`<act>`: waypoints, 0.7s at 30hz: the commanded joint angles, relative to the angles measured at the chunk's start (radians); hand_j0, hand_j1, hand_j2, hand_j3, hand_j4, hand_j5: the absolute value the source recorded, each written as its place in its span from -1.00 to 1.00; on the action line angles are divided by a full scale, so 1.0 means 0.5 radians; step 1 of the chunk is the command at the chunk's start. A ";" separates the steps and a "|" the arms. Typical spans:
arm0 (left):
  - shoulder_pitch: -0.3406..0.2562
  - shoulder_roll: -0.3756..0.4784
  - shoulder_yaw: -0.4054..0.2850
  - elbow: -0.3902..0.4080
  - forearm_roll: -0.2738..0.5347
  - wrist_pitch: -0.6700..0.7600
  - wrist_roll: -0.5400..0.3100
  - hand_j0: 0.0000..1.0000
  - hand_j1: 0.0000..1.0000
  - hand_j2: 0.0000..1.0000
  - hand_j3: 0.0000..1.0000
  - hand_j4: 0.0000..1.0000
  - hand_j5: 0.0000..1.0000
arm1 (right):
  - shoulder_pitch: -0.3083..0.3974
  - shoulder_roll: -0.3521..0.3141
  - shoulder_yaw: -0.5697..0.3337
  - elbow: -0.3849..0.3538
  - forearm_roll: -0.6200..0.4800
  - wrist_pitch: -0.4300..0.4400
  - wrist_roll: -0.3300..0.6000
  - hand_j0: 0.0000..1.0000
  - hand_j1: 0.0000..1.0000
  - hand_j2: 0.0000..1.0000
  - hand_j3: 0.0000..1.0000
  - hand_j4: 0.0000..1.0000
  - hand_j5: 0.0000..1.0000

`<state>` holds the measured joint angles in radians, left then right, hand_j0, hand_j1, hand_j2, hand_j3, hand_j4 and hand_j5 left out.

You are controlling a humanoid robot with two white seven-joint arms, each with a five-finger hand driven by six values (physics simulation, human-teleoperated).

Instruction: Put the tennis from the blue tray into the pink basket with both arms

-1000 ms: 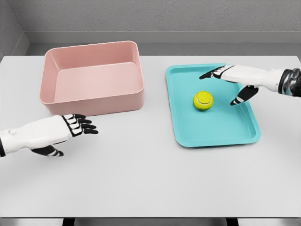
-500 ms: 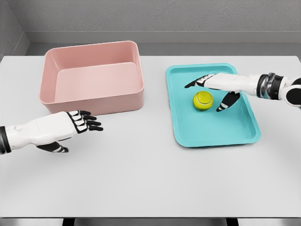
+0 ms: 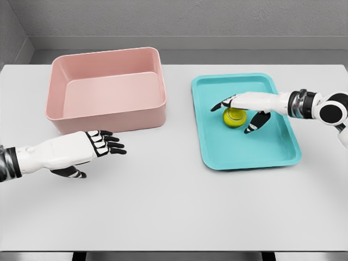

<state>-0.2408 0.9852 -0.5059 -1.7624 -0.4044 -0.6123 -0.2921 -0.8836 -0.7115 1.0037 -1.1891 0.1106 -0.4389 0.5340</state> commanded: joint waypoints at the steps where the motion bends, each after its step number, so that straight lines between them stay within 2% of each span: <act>1: 0.000 0.002 -0.001 0.000 0.014 0.003 0.001 1.00 1.00 1.00 1.00 1.00 1.00 | 0.000 -0.001 -0.001 0.025 -0.003 0.000 0.000 0.78 0.78 0.78 0.78 0.78 0.78; 21: -0.043 0.045 -0.013 -0.003 0.073 0.003 0.001 1.00 1.00 1.00 1.00 1.00 1.00 | -0.006 0.088 -0.001 0.175 0.040 0.022 -0.019 0.77 0.77 0.77 0.77 0.77 0.77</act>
<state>-0.2608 1.0024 -0.5106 -1.7639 -0.3831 -0.6122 -0.2920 -0.8866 -0.6709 1.0044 -1.1100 0.1343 -0.4300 0.5253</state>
